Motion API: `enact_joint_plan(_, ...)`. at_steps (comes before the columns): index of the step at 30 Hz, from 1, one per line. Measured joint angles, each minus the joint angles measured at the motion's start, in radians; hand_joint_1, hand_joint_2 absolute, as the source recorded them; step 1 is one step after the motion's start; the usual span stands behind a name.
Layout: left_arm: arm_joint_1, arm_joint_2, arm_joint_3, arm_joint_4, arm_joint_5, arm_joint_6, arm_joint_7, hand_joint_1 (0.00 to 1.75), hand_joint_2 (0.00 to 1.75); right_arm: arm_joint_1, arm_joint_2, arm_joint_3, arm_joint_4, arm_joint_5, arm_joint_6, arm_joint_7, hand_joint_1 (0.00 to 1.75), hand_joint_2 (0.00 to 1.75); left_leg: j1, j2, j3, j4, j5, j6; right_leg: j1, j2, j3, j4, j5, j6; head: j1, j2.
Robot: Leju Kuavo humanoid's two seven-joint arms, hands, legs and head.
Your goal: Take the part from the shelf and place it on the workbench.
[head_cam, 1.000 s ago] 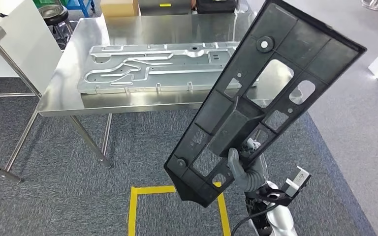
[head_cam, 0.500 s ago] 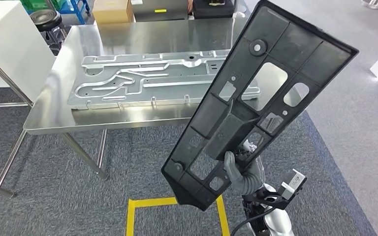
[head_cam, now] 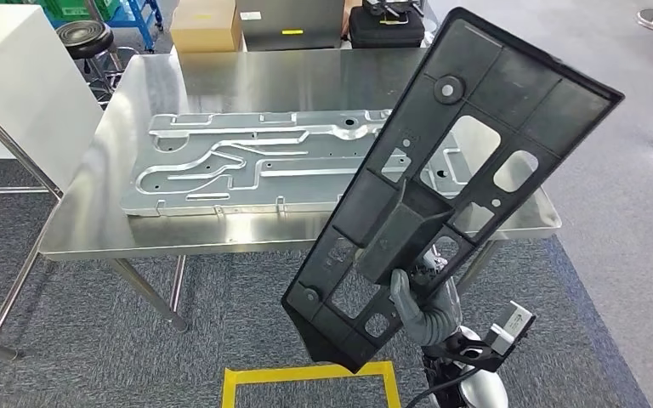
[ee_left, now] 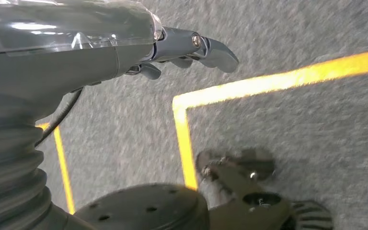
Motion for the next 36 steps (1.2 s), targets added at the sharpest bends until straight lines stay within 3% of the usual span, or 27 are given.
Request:
enact_joint_plan(2, -0.004, 0.000, -0.001, 0.000, -0.002, 0.000, 0.001, 0.00, 1.75, 0.003, 0.000, -0.002, -0.006, 0.006, -0.001, 0.002, 1.75, 1.75, -0.003, -0.001, 0.011, 0.009, -0.001, -0.012, -0.002, 0.003, 0.015, -0.010, -0.005, -0.009, 0.001, 0.000)
enact_joint_plan(4, -0.006, 0.000, -0.001, -0.001, -0.002, 0.000, 0.001, 0.00, 1.75, 0.001, 0.001, -0.004, -0.013, 0.013, -0.002, 0.003, 1.75, 1.75, -0.001, 0.002, -0.009, 0.064, 0.011, -0.021, -0.008, 0.003, 0.043, -0.023, -0.015, -0.019, 0.001, 0.000)
enact_joint_plan(6, -0.008, 0.001, -0.002, -0.001, -0.004, -0.001, 0.002, 0.00, 1.75, -0.004, 0.003, -0.006, -0.015, 0.031, -0.004, 0.006, 1.75, 1.75, 0.003, 0.005, -0.078, 0.174, -0.007, -0.031, -0.010, 0.002, 0.068, -0.031, -0.028, -0.027, 0.001, 0.000)
enact_joint_plan(8, -0.008, 0.001, -0.003, -0.001, -0.006, -0.007, -0.007, 0.00, 1.75, -0.022, 0.002, -0.012, -0.010, 0.081, -0.021, 0.014, 1.75, 1.75, 0.009, 0.007, -0.157, 0.261, -0.070, -0.040, -0.011, 0.003, 0.088, -0.033, -0.044, -0.029, 0.000, 0.000)
enact_joint_plan(9, -0.009, 0.001, -0.004, -0.001, -0.007, -0.013, -0.015, 0.00, 1.75, -0.043, -0.001, -0.018, -0.001, 0.120, -0.037, 0.021, 1.75, 1.75, 0.012, 0.007, -0.183, 0.270, -0.096, -0.043, -0.012, 0.006, 0.099, -0.033, -0.053, -0.028, 0.000, 0.000)
enact_joint_plan(10, -0.010, 0.001, -0.006, -0.001, -0.009, -0.018, -0.026, 0.00, 1.75, -0.072, -0.008, -0.025, 0.012, 0.162, -0.056, 0.029, 1.75, 1.75, 0.014, 0.008, -0.197, 0.254, -0.101, -0.045, -0.014, 0.008, 0.111, -0.033, -0.063, -0.026, 0.000, 0.000)
enact_joint_plan(11, -0.010, 0.001, -0.009, -0.001, -0.008, -0.022, -0.036, 0.00, 1.75, -0.108, -0.017, -0.034, 0.030, 0.200, -0.075, 0.036, 1.75, 1.75, 0.016, 0.008, -0.201, 0.213, -0.074, -0.046, -0.016, 0.011, 0.124, -0.033, -0.072, -0.022, 0.000, 0.000)
enact_joint_plan(13, -0.007, 0.001, -0.024, -0.001, 0.009, -0.026, -0.048, 0.00, 1.75, -0.195, -0.041, -0.055, 0.082, 0.253, -0.098, 0.042, 1.75, 1.75, 0.019, 0.012, -0.198, 0.098, 0.050, -0.045, -0.018, 0.014, 0.146, -0.029, -0.092, -0.013, 0.000, 0.000)
enact_joint_plan(15, -0.005, 0.001, -0.046, -0.001, 0.031, -0.027, -0.056, 0.00, 1.75, -0.280, -0.062, -0.078, 0.137, 0.310, -0.130, 0.048, 1.75, 1.75, 0.018, 0.015, -0.198, 0.035, 0.137, -0.036, -0.016, 0.017, 0.153, -0.023, -0.109, 0.001, 0.001, 0.000)
enact_joint_plan(17, -0.007, 0.002, -0.065, -0.001, 0.036, -0.024, -0.064, 0.00, 1.75, -0.371, -0.086, -0.089, 0.193, 0.449, -0.221, 0.076, 1.75, 1.75, 0.014, 0.014, -0.201, 0.031, 0.150, -0.021, -0.015, 0.018, 0.155, -0.024, -0.119, 0.016, 0.001, 0.000)
enact_joint_plan(19, -0.014, 0.001, -0.081, -0.001, 0.033, -0.018, -0.073, 0.00, 1.75, -0.513, -0.127, -0.072, 0.305, 0.749, -0.379, 0.149, 1.75, 1.75, 0.013, 0.013, -0.200, 0.023, 0.156, -0.007, -0.020, 0.011, 0.148, -0.011, -0.131, 0.027, 0.001, 0.000)
enact_joint_plan(21, -0.027, 0.001, -0.096, -0.001, 0.031, -0.014, -0.079, 0.00, 1.75, -0.707, -0.173, -0.024, 0.503, 1.117, -0.524, 0.240, 1.75, 1.75, 0.012, 0.014, -0.198, 0.017, 0.159, 0.004, -0.024, 0.003, 0.100, 0.075, -0.171, 0.034, 0.001, 0.000)
enact_joint_plan(23, -0.040, 0.001, -0.104, -0.001, 0.031, -0.016, -0.085, 0.00, 1.75, -0.886, -0.208, 0.041, 0.723, 1.363, -0.583, 0.310, 1.75, 1.75, 0.008, 0.014, -0.197, 0.016, 0.155, 0.011, -0.023, 0.001, 0.021, 0.207, -0.213, 0.038, 0.001, 0.000)
enact_joint_plan(24, -0.044, 0.001, -0.107, -0.001, 0.032, -0.017, -0.089, 0.00, 1.75, -0.949, -0.219, 0.074, 0.821, 1.431, -0.591, 0.337, 1.75, 1.75, 0.006, 0.012, -0.193, 0.016, 0.153, 0.014, -0.023, 0.001, -0.009, 0.249, -0.214, 0.038, 0.001, 0.000)
enact_joint_plan(25, -0.047, 0.001, -0.111, -0.001, 0.032, -0.018, -0.091, 0.00, 1.75, -0.995, -0.228, 0.102, 0.908, 1.471, -0.594, 0.359, 1.75, 1.75, 0.006, 0.007, -0.188, 0.016, 0.149, 0.017, -0.022, 0.001, -0.022, 0.255, -0.194, 0.036, 0.001, 0.000)
enact_joint_plan(26, -0.048, 0.001, -0.114, -0.001, 0.032, -0.019, -0.093, 0.00, 1.75, -1.025, -0.233, 0.125, 0.980, 1.493, -0.598, 0.374, 1.75, 1.75, 0.005, 0.002, -0.180, 0.016, 0.145, 0.017, -0.021, 0.001, -0.018, 0.222, -0.157, 0.033, 0.001, 0.000)
enact_joint_plan(28, -0.047, -0.002, -0.120, -0.001, 0.032, -0.019, -0.095, 0.00, 1.75, -1.059, -0.236, 0.159, 1.087, 1.510, -0.609, 0.390, 1.75, 1.75, 0.004, -0.008, -0.165, 0.016, 0.135, 0.016, -0.015, 0.001, 0.022, 0.091, -0.064, 0.019, 0.001, 0.000)
enact_joint_plan(29, -0.047, -0.003, -0.122, 0.000, 0.032, -0.019, -0.096, 0.00, 1.75, -1.071, -0.236, 0.173, 1.126, 1.514, -0.616, 0.392, 1.75, 1.75, 0.002, -0.011, -0.162, 0.015, 0.132, 0.013, -0.010, 0.000, 0.039, 0.037, -0.035, 0.012, 0.001, 0.000)
enact_joint_plan(30, -0.047, -0.006, -0.123, 0.000, 0.032, -0.019, -0.097, 0.00, 1.75, -1.081, -0.236, 0.185, 1.161, 1.518, -0.621, 0.395, 1.75, 1.75, 0.002, -0.012, -0.162, 0.015, 0.131, 0.010, -0.007, -0.001, 0.051, 0.002, -0.021, 0.007, 0.001, 0.000)
enact_joint_plan(32, -0.047, -0.008, -0.124, 0.000, 0.031, -0.018, -0.099, 0.00, 1.75, -1.096, -0.236, 0.205, 1.217, 1.527, -0.622, 0.402, 1.75, 1.75, 0.002, -0.014, -0.165, 0.012, 0.130, 0.002, -0.002, -0.001, 0.057, -0.020, -0.026, 0.001, 0.001, 0.000)
enact_joint_plan(34, -0.045, -0.008, -0.125, -0.001, 0.030, -0.010, -0.101, 0.00, 1.75, -1.098, -0.236, 0.221, 1.253, 1.537, -0.616, 0.411, 1.75, 1.75, 0.001, -0.009, -0.169, 0.017, 0.122, -0.009, -0.009, -0.002, 0.068, -0.038, -0.030, -0.005, 0.001, 0.000)
enact_joint_plan(36, -0.044, -0.007, -0.126, -0.001, 0.030, 0.002, -0.105, 0.00, 1.75, -1.095, -0.235, 0.233, 1.285, 1.543, -0.613, 0.418, 1.75, 1.75, 0.002, -0.002, -0.197, 0.078, 0.087, -0.020, -0.017, -0.004, 0.079, -0.051, -0.029, -0.010, 0.001, 0.000)
